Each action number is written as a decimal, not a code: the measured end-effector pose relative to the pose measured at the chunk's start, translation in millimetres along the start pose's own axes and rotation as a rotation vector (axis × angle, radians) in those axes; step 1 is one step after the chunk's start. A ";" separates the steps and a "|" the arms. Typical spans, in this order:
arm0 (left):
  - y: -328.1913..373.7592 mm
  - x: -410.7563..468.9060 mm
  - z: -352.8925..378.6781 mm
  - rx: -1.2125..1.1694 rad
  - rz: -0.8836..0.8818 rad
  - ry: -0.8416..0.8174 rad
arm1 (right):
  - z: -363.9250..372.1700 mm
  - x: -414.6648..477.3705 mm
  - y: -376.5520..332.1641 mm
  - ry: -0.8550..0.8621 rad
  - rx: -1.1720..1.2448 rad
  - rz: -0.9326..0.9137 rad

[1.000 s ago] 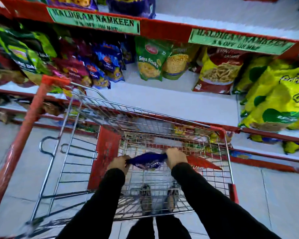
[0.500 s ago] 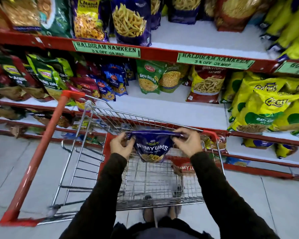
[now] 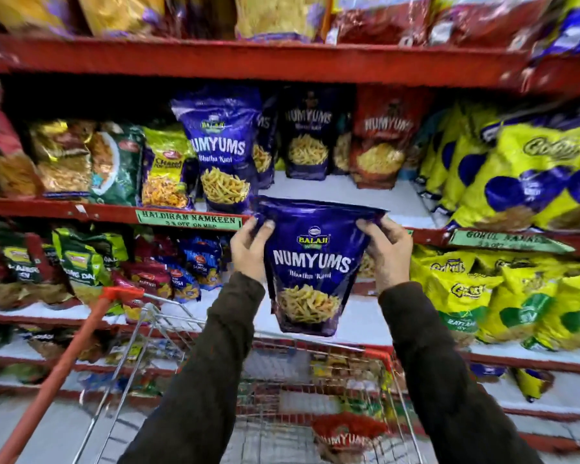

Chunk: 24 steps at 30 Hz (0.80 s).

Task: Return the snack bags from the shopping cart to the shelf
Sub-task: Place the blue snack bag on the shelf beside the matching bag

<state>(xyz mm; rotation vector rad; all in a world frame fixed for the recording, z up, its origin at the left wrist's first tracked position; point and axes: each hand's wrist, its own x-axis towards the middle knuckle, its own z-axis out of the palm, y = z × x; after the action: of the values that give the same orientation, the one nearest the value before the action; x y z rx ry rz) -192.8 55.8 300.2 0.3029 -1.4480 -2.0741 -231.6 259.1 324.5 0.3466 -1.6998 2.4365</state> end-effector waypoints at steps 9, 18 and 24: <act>60.2 85.8 97.6 -0.106 0.021 0.022 | 30.6 107.3 -62.4 0.005 0.066 -0.050; 71.7 174.1 150.0 -0.091 0.027 0.189 | 71.9 218.5 -51.4 0.144 0.060 -0.045; 46.8 212.9 154.2 -0.057 -0.028 0.209 | 81.7 258.6 -18.8 0.147 -0.016 0.005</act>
<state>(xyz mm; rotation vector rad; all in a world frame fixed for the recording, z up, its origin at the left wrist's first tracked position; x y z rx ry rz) -424.6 41.6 432.1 0.5042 -1.2651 -2.0343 -467.2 186.7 439.1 0.1562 -1.6591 2.3855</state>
